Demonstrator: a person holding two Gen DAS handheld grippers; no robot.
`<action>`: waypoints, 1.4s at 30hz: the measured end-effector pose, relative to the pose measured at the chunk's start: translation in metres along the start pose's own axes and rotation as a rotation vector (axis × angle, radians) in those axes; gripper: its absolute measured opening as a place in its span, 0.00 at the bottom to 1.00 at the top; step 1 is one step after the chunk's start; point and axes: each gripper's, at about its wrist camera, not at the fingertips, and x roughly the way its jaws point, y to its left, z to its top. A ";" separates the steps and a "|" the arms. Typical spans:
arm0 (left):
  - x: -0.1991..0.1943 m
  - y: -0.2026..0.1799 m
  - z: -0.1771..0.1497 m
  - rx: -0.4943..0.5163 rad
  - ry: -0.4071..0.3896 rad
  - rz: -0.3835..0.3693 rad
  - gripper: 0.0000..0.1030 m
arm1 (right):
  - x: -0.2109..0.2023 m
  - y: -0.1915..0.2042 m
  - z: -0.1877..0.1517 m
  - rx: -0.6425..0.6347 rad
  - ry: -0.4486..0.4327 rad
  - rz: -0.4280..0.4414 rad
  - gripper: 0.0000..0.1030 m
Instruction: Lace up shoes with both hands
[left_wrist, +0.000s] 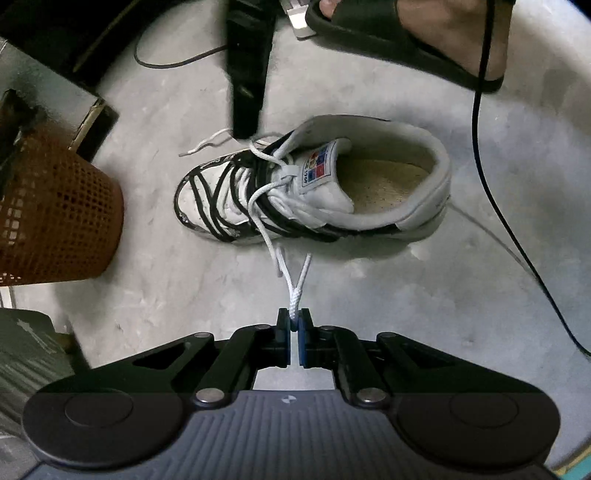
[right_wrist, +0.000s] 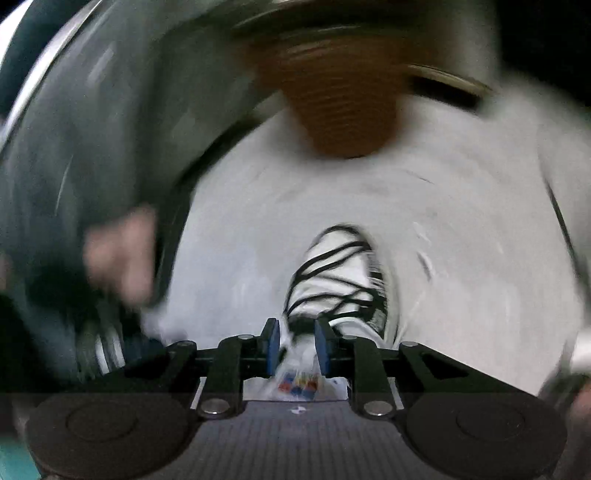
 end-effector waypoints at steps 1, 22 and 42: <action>0.004 0.000 0.002 -0.002 0.009 0.028 0.05 | -0.003 -0.015 -0.007 0.140 -0.045 0.042 0.25; 0.048 -0.030 0.020 0.273 -0.024 0.268 0.05 | 0.018 -0.015 -0.047 0.281 -0.083 0.141 0.25; 0.065 -0.033 0.030 0.375 -0.007 0.332 0.05 | 0.029 -0.030 -0.065 0.421 -0.013 0.155 0.27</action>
